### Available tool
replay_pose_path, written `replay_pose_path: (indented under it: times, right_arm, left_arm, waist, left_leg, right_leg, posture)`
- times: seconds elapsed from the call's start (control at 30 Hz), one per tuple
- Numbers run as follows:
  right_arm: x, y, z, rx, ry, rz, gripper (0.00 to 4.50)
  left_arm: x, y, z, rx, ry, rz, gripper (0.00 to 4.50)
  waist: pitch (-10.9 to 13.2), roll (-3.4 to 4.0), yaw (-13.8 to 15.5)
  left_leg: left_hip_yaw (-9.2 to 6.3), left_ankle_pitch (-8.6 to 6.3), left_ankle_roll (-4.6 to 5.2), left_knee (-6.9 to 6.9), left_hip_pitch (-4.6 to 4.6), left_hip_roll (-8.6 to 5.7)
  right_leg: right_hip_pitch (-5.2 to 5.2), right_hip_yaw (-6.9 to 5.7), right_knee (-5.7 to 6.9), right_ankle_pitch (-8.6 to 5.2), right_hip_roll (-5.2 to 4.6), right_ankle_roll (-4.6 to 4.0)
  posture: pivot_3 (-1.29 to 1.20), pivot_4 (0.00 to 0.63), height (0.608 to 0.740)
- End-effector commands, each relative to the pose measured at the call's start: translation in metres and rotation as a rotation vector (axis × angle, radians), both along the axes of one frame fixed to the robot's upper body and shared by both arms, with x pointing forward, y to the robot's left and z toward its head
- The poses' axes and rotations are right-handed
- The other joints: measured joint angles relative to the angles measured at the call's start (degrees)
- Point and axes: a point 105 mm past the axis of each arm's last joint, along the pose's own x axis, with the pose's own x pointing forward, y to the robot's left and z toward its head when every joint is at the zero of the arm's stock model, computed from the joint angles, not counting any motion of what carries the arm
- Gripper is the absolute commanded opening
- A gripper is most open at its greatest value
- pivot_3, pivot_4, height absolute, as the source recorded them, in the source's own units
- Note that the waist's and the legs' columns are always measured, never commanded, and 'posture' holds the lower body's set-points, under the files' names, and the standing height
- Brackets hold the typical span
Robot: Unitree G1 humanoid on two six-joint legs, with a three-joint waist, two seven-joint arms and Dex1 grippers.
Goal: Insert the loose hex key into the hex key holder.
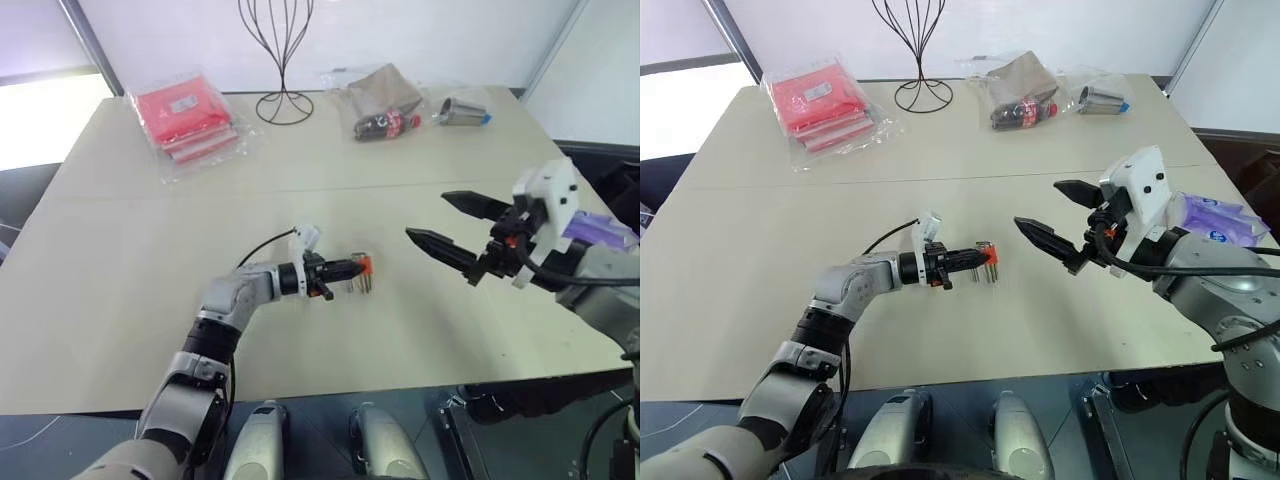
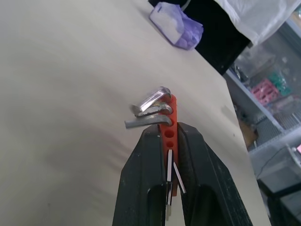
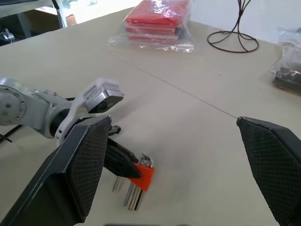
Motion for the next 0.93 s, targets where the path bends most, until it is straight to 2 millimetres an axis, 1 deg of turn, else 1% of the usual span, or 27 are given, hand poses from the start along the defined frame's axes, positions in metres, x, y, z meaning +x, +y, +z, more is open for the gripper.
replay_pose_path:
  times: [0.03,0.07,0.1,0.13,0.23,0.27,0.4,0.43,0.47,0.5,0.57,0.63,0.73,0.83,0.93]
  right_arm:
    - [-0.003,0.003,0.01,0.0,-0.058,0.012,4.5]
    - [-0.003,0.003,0.01,0.001,-0.058,0.013,4.5]
    - [-0.003,0.003,0.01,0.001,-0.059,0.013,4.5]
    - [-0.003,0.003,0.01,0.001,-0.059,0.014,4.5]
    - [-0.002,0.004,0.009,0.0,-0.058,0.021,4.5]
    - [-0.001,0.004,0.008,0.0,-0.058,0.022,4.5]
    - [0.002,0.005,0.006,-0.005,-0.058,0.031,4.5]
    - [0.003,0.005,0.006,-0.007,-0.056,0.033,4.5]
    - [0.003,0.006,0.003,-0.023,-0.049,0.044,4.5]
    - [0.003,0.005,-0.002,-0.061,-0.032,0.057,4.5]
    - [0.003,0.0,-0.021,-0.203,0.006,0.091,4.5]
    - [0.002,-0.007,-0.035,-0.316,0.033,0.125,4.5]
    - [0.004,-0.02,-0.049,-0.474,0.047,0.16,4.5]
    - [0.008,-0.034,-0.052,-0.581,0.046,0.186,4.5]
    - [0.011,-0.042,-0.05,-0.635,0.032,0.205,4.5]
  left_arm:
    - [0.02,0.022,-0.006,0.045,-0.011,0.132,1.25]
    - [0.023,0.026,-0.008,0.05,-0.01,0.152,1.69]
    - [0.026,0.03,-0.009,0.06,-0.015,0.174,2.27]
    - [0.029,0.035,-0.01,0.069,-0.025,0.198,2.73]
    - [0.039,0.054,-0.008,0.098,-0.062,0.269,4.19]
    - [0.042,0.06,-0.007,0.109,-0.079,0.288,4.42]
    - [0.058,0.096,0.012,0.138,-0.202,0.432,4.42]
    - [0.06,0.104,0.021,0.137,-0.237,0.451,4.42]
    - [0.057,0.111,0.032,0.151,-0.284,0.438,4.42]
    - [0.05,0.114,0.043,0.16,-0.33,0.392,4.42]
    - [0.03,0.117,0.059,0.181,-0.385,0.279,4.42]
    - [0.01,0.115,0.069,0.195,-0.404,0.173,4.42]
    - [-0.014,0.118,0.082,0.244,-0.439,0.07,4.42]
    - [-0.038,0.124,0.094,0.281,-0.471,-0.022,4.42]
    - [-0.056,0.128,0.102,0.3,-0.472,-0.076,4.42]
  waist:
    - [0.0,0.0,-0.1]
    - [0.0,0.0,-0.1]
    - [0.0,0.01,-0.1]
    - [0.0,0.01,0.0]
    - [0.0,0.01,-0.2]
    - [0.0,0.01,-0.3]
    - [0.0,0.02,-0.5]
    - [0.0,0.02,-0.4]
    - [0.0,0.01,-0.4]
    - [0.0,0.01,-0.4]
    - [0.0,0.05,-0.2]
    - [0.0,0.04,0.4]
    - [0.0,0.04,0.8]
    - [0.0,0.04,0.5]
    - [0.0,0.05,0.3]
  left_leg:
    - [-0.01,0.0,0.0,0.01,0.01,0.0]
    - [-0.02,0.0,0.01,0.01,0.01,0.0]
    - [-0.03,-0.01,0.02,0.01,0.01,0.01]
    - [-0.05,-0.01,0.02,0.02,0.02,0.03]
    - [-0.05,-0.01,0.02,0.04,0.05,0.06]
    - [-0.05,-0.01,0.02,0.04,0.07,0.06]
    - [-0.03,-0.01,0.02,0.04,0.13,0.13]
    - [-0.03,-0.02,0.02,0.03,0.13,0.16]
    - [-0.03,-0.02,0.02,0.03,0.11,0.21]
    - [-0.04,-0.02,0.02,0.03,0.06,0.21]
    - [-0.03,-0.02,0.03,0.0,0.0,0.19]
    - [-0.03,-0.04,0.05,-0.02,-0.07,0.15]
    - [0.01,-0.05,0.06,-0.01,-0.06,0.08]
    - [0.07,-0.05,0.06,0.02,-0.06,0.13]
    - [0.06,-0.05,0.06,0.02,-0.03,0.17]
  right_leg:
    - [0.02,0.0,0.0,0.0,0.0,0.0]
    - [0.01,0.0,0.0,0.0,0.0,0.0]
    - [0.0,0.01,0.0,0.0,0.01,0.0]
    - [0.01,0.0,0.01,0.0,0.01,0.0]
    - [0.03,0.01,0.01,0.0,0.01,0.0]
    - [0.04,0.01,0.02,0.0,0.01,0.0]
    - [0.05,0.03,0.04,0.01,0.11,-0.01]
    - [0.03,0.04,0.05,0.01,0.12,-0.01]
    - [0.01,0.04,0.06,0.01,0.12,-0.01]
    - [-0.02,0.03,0.06,0.01,0.12,-0.01]
    - [-0.08,0.03,0.05,0.0,0.05,0.0]
    - [-0.08,0.01,-0.05,-0.01,-0.04,0.01]
    - [0.05,-0.01,-0.26,-0.01,-0.16,0.01]
    - [0.08,0.01,-0.4,-0.04,-0.16,-0.07]
    - [0.1,0.01,-0.41,-0.11,-0.15,-0.19]
  posture:
    - [0.0,0.15,0.74]
    - [0.0,0.15,0.74]
    - [0.0,0.15,0.74]
    - [0.0,0.15,0.74]
    - [0.0,0.15,0.74]
    - [0.0,0.15,0.74]
    - [0.0,0.15,0.74]
    - [0.0,0.15,0.74]
    - [0.0,0.15,0.74]
    - [0.0,0.15,0.74]
    - [0.0,0.15,0.74]
    - [0.0,0.15,0.74]
    - [0.0,0.15,0.74]
    - [0.0,0.15,0.74]
    - [0.0,0.15,0.74]
